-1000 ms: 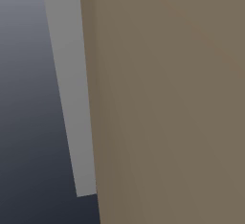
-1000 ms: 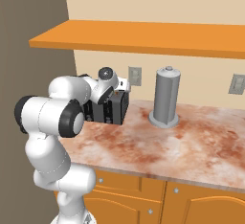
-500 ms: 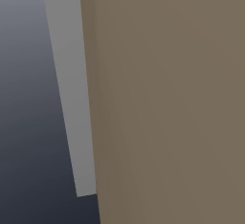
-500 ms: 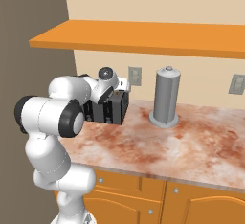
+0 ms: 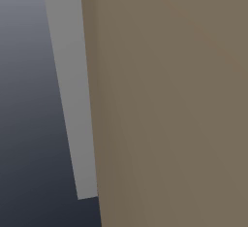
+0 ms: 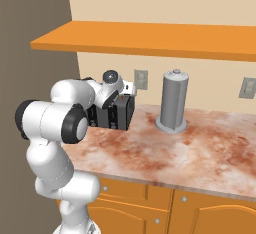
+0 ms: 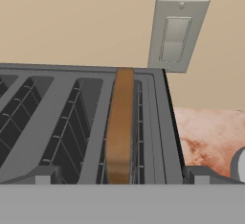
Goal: Start the toaster. Once the lever pops up, take the bread to the plate on the dining counter.
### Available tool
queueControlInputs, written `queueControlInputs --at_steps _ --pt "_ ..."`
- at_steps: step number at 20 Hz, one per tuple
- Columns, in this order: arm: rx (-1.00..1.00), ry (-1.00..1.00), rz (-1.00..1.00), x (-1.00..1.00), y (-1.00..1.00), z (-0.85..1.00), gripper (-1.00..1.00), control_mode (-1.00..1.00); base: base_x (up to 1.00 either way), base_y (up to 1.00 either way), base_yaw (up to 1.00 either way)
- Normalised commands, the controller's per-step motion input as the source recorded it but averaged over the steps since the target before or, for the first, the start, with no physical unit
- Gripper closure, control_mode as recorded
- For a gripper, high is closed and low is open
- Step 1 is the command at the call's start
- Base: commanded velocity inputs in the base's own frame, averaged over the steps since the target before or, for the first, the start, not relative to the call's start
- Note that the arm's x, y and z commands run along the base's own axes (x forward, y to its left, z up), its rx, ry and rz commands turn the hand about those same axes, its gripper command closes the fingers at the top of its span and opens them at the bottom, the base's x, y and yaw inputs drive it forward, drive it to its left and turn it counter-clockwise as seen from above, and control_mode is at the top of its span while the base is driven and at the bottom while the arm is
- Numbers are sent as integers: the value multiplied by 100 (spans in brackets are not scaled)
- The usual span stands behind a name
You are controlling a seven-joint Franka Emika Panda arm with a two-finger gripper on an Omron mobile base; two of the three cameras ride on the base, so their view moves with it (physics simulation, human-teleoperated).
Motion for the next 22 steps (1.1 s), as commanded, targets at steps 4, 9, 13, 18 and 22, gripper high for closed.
queueControlInputs --at_steps 4,9,13,18,22 --pt "0 0 0 0 0 0 -100 -100 0 0 0" --pt "0 0 0 0 0 0 -100 -100 0 0 0" --pt "0 0 0 0 0 0 -100 -100 0 0 0" --pt "0 0 0 0 0 0 -100 -100 0 0 0" --pt "0 0 0 0 0 0 -100 -100 0 0 0"
